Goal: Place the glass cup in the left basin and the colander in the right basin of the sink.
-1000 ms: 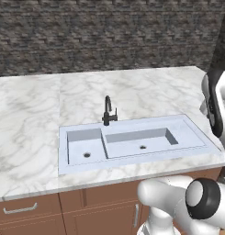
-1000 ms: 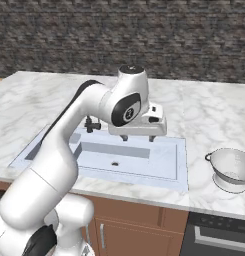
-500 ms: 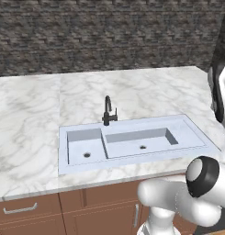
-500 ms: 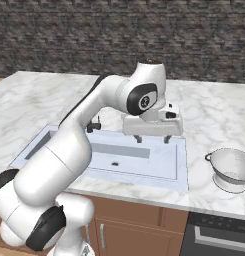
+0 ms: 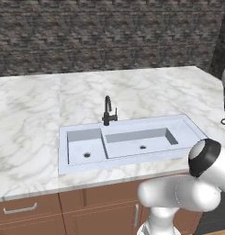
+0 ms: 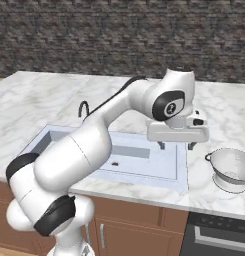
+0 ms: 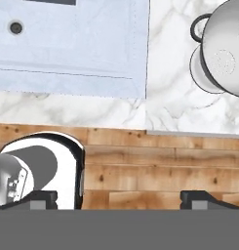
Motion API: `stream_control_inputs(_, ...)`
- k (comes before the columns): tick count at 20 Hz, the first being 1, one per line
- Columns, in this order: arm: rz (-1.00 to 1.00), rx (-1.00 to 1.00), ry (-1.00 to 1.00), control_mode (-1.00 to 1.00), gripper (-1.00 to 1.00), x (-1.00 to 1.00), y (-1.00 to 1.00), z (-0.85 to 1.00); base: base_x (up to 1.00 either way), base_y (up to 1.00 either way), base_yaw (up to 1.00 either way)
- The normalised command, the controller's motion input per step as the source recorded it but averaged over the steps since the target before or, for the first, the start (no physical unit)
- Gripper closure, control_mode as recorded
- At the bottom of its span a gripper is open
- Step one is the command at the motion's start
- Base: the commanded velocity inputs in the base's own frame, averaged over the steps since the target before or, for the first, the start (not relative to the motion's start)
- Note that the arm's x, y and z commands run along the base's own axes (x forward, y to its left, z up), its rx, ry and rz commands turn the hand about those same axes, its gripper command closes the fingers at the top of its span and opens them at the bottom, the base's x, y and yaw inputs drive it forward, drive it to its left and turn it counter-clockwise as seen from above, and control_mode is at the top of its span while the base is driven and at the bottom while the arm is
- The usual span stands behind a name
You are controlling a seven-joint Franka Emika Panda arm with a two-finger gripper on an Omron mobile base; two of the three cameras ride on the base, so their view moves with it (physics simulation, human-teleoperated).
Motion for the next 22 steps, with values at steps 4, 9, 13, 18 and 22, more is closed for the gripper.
stream_control_inputs(4,0.01,0.00,0.00,-1.00,-1.00,0.00,-0.51,-0.17,0.00,0.00,0.00)
stream_control_inputs(9,0.03,0.00,0.00,-1.00,-1.00,0.14,-0.34,-0.21,0.00,0.00,0.00)
stream_control_inputs(13,0.03,0.00,0.00,-1.00,-1.00,0.21,-0.25,-0.27,0.00,0.00,0.00)
stream_control_inputs(18,0.05,0.00,0.00,-1.00,-1.00,0.19,-0.19,-0.31,0.00,0.00,0.00)
stream_control_inputs(22,0.06,0.00,0.00,-1.00,-1.00,0.17,-0.19,-0.23,0.00,0.00,0.00)
